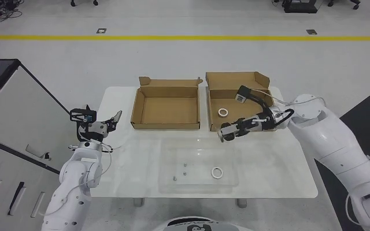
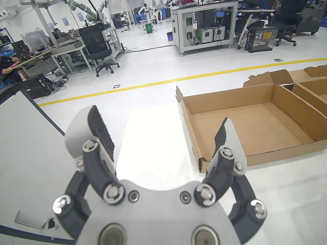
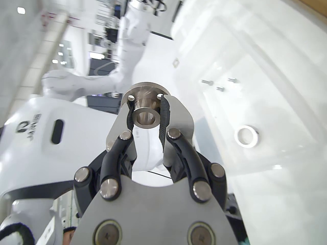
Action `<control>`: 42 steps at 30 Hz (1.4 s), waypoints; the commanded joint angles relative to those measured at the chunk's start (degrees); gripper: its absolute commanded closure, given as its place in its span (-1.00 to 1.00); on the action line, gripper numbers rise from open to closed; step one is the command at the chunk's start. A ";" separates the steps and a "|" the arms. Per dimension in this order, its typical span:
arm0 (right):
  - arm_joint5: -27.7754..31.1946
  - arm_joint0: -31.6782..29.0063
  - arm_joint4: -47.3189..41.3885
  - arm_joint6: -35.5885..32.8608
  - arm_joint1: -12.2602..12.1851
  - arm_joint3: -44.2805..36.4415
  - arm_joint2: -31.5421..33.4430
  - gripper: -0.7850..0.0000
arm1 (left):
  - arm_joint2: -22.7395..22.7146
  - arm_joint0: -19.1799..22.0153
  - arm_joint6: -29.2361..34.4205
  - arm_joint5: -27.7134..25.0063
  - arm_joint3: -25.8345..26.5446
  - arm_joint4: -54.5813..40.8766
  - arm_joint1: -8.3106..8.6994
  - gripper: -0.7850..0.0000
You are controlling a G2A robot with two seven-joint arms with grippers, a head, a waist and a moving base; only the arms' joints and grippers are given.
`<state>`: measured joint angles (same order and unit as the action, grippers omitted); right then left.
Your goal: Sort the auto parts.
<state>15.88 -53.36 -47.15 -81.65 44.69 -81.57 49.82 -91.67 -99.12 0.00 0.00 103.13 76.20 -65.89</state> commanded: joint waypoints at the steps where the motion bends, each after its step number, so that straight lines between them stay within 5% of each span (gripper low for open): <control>1: 1.43 -1.53 -7.89 -2.66 0.31 1.14 0.46 1.00 | 0.00 0.00 0.00 0.00 0.00 0.00 0.00 -1.00; 7: 0.41 -2.27 -23.60 -6.35 2.67 -1.92 0.29 1.00 | 0.00 0.00 0.00 0.00 0.00 0.00 0.00 -1.00; 17: -0.16 1.01 -35.60 -6.35 5.61 -12.96 -1.81 1.00 | 0.00 0.00 0.00 0.00 0.00 0.00 0.00 -1.00; 24: -2.96 4.47 -38.31 -6.35 7.58 -16.89 -3.99 1.00 | 0.00 0.00 0.00 0.00 0.00 0.00 0.00 -1.00; 42: -4.84 3.01 -39.01 -3.67 7.92 -18.92 -3.42 1.00 | 0.00 0.00 0.00 0.00 0.00 0.00 0.00 -1.00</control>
<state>11.65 -49.92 -85.41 -85.76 52.50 -100.06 46.30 -91.67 -99.12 0.00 0.00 103.13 76.20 -65.89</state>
